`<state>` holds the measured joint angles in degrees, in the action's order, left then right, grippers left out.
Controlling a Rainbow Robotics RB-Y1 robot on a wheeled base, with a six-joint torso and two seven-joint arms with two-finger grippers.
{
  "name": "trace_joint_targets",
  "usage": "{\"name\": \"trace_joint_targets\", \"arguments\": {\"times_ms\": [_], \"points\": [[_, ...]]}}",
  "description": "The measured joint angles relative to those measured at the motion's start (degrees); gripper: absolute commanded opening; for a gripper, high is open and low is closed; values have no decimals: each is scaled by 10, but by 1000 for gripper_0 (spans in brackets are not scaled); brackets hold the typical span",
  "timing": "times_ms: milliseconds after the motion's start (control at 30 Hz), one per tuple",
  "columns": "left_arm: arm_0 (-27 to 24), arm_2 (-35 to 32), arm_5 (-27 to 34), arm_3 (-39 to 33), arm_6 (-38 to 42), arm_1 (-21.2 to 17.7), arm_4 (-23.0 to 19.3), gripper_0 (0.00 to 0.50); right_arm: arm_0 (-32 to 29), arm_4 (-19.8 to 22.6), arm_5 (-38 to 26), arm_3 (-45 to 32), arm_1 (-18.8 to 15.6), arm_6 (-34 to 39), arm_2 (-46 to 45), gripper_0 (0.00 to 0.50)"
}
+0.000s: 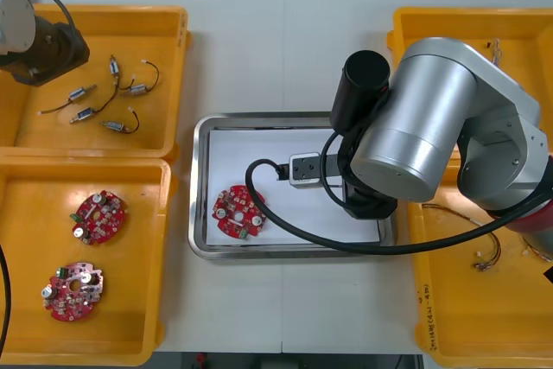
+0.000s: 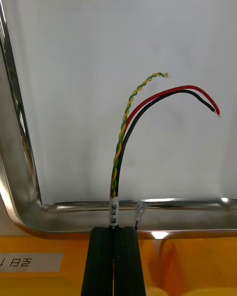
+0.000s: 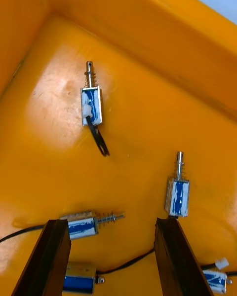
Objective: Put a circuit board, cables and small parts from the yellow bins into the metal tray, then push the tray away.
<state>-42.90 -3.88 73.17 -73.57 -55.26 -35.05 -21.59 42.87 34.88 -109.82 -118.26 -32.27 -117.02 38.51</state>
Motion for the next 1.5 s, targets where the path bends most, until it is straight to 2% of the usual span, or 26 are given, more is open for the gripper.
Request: {"name": "trace_joint_targets", "arguments": {"times_ms": [200,500,633,800,1200,1500], "points": [[-16,19,-76,58,0,0,3,500,0,-11,0,31,6,0,24,0],[-31,40,-155,121,-3,0,17,500,-1,-44,5,60,27,0,34,0],[-34,50,-206,154,-29,0,31,500,-7,-62,19,68,41,0,34,0],[-35,60,-241,179,-69,0,35,500,-16,-69,19,69,54,0,34,0],[-39,60,-327,231,-71,0,37,500,-65,-107,61,70,70,0,35,0],[-48,60,-385,274,-71,1,38,500,-82,-132,67,70,77,0,52,0]]}}
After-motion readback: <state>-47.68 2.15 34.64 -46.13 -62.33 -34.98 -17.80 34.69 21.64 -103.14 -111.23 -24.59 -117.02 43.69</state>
